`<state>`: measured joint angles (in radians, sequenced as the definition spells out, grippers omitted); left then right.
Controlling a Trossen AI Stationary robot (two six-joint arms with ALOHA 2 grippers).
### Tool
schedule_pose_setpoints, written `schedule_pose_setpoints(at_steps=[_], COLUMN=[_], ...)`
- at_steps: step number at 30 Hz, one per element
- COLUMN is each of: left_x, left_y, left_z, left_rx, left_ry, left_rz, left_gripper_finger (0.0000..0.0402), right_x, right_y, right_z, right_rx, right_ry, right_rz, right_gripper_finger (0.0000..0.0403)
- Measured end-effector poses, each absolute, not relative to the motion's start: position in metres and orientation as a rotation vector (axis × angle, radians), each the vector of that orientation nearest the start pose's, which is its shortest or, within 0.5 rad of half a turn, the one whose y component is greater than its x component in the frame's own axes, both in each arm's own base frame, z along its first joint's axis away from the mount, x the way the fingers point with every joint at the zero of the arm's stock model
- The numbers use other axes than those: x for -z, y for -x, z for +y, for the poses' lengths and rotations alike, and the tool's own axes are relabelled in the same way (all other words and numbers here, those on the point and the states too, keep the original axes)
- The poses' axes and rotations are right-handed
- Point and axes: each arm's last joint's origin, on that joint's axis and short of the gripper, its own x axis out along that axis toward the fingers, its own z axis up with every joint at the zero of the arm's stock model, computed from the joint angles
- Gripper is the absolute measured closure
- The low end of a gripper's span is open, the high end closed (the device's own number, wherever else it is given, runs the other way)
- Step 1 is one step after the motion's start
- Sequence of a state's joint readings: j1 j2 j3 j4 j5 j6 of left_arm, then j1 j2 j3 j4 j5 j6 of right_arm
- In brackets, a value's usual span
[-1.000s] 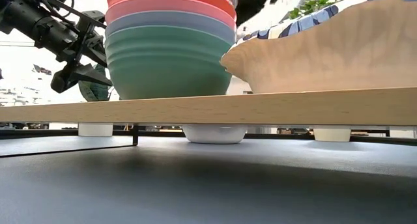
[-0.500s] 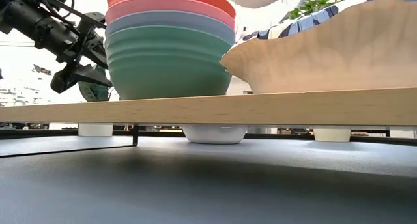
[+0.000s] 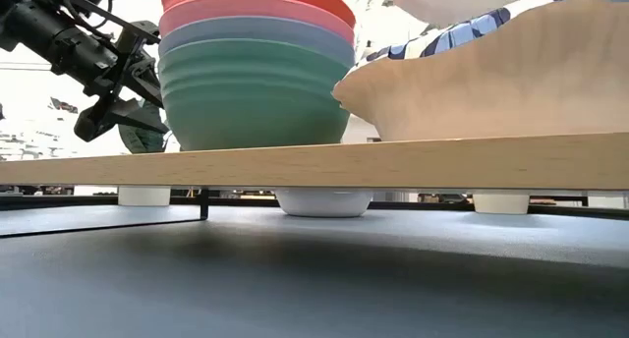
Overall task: Place and stack bowls onto a shelf
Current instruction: Stack the white bowl on top of the other white bowl on the shelf
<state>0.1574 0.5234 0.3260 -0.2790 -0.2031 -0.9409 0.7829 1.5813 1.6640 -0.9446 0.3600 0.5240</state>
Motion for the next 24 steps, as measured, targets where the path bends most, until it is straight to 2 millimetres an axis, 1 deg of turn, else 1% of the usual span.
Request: schedule_pose_setpoints(at_steps=[2,4,11,15,20,24], left_x=[-0.202,-0.202,-0.202,-0.202,-0.202,-0.201], left_y=[-0.126,-0.126,-0.126,-0.126,-0.126,-0.126], left_z=[0.026,0.026,0.026,0.026,0.026,0.026], left_rx=[-0.552,-0.552,-0.543,-0.542,-0.543,-0.546], left_ry=[0.901,0.901,0.907,0.907,0.907,0.906], left_rz=[0.276,0.277,0.283,0.285,0.285,0.294], left_gripper_finger=[0.0255,0.0255,0.0255,0.0255,0.0255,0.0255], right_x=[-0.361,-0.348,-0.302,-0.282,-0.265,-0.263], right_y=[-0.243,-0.25,-0.268,-0.275,-0.282,-0.282], right_z=[0.233,0.239,0.258,0.265,0.27,0.272], right_rx=[-0.2,-0.188,-0.157,-0.144,-0.128,-0.133], right_ry=[-0.001,0.024,0.115,0.153,0.184,0.181], right_rz=[0.844,0.878,1.021,1.061,1.098,1.096], right_gripper_finger=[0.0382,0.0382,0.0382,0.0381,0.038,0.0369])
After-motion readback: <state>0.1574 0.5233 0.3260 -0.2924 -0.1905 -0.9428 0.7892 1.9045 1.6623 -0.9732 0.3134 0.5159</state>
